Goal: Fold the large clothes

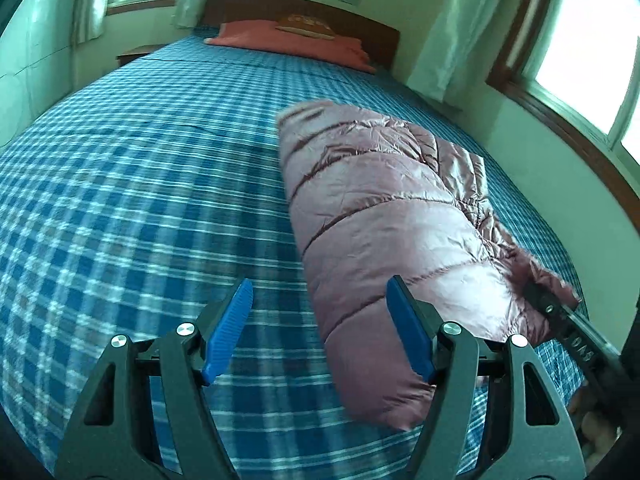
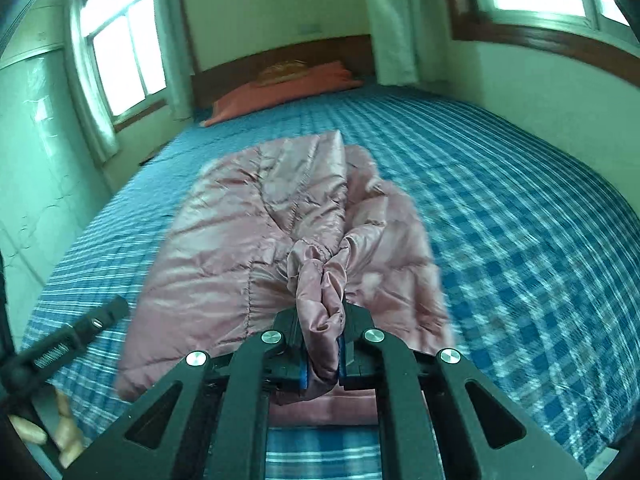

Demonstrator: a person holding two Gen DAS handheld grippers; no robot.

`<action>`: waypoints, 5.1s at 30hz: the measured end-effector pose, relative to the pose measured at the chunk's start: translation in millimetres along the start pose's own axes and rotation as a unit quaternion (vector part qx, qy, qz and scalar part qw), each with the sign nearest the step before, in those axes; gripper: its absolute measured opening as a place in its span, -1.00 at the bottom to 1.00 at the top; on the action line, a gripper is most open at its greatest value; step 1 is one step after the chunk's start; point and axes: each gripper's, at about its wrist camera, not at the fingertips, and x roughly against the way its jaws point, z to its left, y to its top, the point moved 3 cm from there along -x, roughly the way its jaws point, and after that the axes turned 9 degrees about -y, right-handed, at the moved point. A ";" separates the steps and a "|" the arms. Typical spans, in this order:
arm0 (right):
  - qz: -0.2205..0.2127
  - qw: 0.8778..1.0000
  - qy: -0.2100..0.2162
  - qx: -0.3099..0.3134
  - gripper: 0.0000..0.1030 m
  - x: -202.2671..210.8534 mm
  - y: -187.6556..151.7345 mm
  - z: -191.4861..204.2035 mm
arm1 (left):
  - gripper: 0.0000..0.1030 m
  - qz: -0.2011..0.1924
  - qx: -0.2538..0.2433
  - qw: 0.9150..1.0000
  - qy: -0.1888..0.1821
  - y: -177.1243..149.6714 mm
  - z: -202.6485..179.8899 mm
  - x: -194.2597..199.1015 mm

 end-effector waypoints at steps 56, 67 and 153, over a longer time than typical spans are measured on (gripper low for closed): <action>0.083 0.996 -0.002 0.015 -0.67 -140.2 85.8 -31.5 | 0.30 0.074 -0.049 0.991 0.105 80.3 -27.5 -144.6; 0.080 0.996 -0.028 0.008 -0.69 -167.3 67.3 -31.1 | 0.50 0.098 -0.077 0.983 0.133 67.2 -24.8 -181.9; 0.172 0.918 0.318 -0.164 0.35 -211.9 98.4 56.7 | 0.45 0.036 0.184 0.979 -0.085 106.2 151.9 -100.4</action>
